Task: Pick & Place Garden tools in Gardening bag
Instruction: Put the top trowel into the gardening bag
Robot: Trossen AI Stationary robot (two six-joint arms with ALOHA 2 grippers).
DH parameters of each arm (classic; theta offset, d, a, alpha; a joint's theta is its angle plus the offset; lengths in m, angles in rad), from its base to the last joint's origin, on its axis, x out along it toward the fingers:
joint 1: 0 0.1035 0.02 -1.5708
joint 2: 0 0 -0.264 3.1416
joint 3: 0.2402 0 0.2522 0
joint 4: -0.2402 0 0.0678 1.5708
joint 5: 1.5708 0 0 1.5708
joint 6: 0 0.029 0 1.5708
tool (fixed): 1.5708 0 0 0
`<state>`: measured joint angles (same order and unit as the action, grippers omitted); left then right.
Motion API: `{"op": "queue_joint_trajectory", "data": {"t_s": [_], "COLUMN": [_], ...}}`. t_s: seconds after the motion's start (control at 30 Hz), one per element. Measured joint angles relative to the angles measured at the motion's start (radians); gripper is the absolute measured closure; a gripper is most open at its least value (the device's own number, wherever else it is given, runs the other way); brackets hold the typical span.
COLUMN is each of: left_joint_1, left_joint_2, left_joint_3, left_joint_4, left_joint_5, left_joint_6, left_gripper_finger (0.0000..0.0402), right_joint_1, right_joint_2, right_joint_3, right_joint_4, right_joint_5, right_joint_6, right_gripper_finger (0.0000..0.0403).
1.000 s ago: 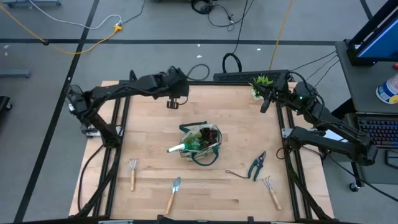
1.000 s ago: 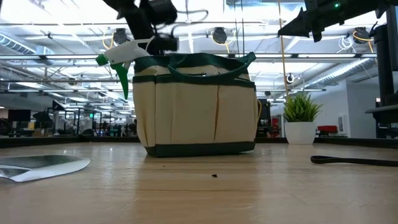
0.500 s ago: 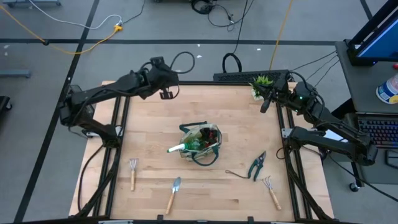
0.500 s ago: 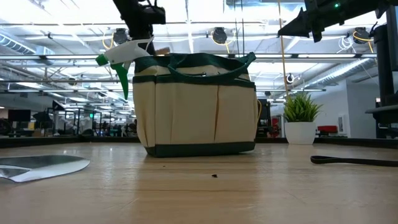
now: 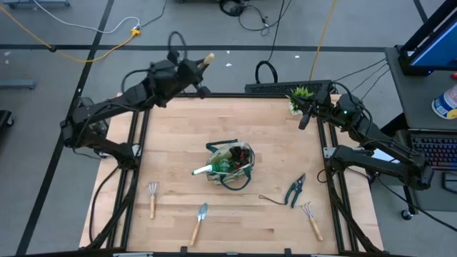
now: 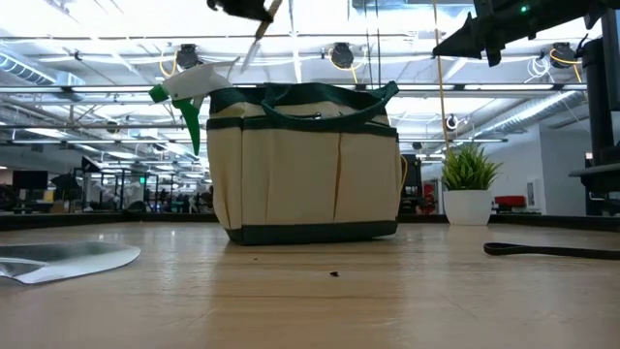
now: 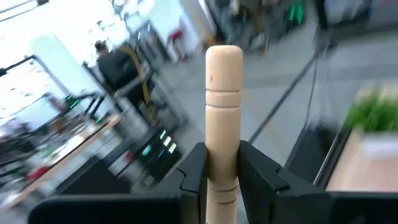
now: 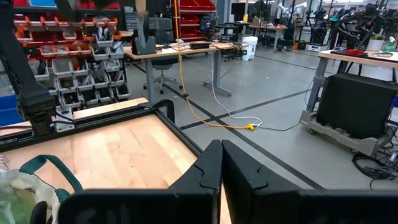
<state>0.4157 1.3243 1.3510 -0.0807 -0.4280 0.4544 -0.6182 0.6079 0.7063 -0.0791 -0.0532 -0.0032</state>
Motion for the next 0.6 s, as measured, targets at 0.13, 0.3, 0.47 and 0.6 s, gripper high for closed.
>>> {"op": "queue_joint_trajectory", "data": {"t_s": [0.13, 0.3, 0.47, 0.6], "left_joint_1": [0.003, 0.015, 0.026, 0.034], "left_joint_2": [0.001, 0.0, 0.001, 0.001], "left_joint_3": [0.0, 0.0, 0.0, 0.0], "left_joint_4": [0.082, 0.12, 0.173, 0.233], "left_joint_5": [0.113, 0.27, 0.453, 0.604], "left_joint_6": [-0.082, -0.215, -0.385, -0.524], "left_gripper_finger": [0.0339, 0.0339, 0.0339, 0.0339], "right_joint_1": [0.0, 0.0, 0.0, 0.0], "right_joint_2": [0.002, 0.017, 0.046, 0.075], "right_joint_3": [0.0, 0.0, 0.0, 0.0], "right_joint_4": [0.0, -0.001, -0.001, 0.0], "right_joint_5": [0.0, -0.002, -0.003, -0.062], "right_joint_6": [0.0, 0.018, 0.125, 0.149], "right_gripper_finger": [0.0403, 0.0403, 0.0403, 0.0403]}}
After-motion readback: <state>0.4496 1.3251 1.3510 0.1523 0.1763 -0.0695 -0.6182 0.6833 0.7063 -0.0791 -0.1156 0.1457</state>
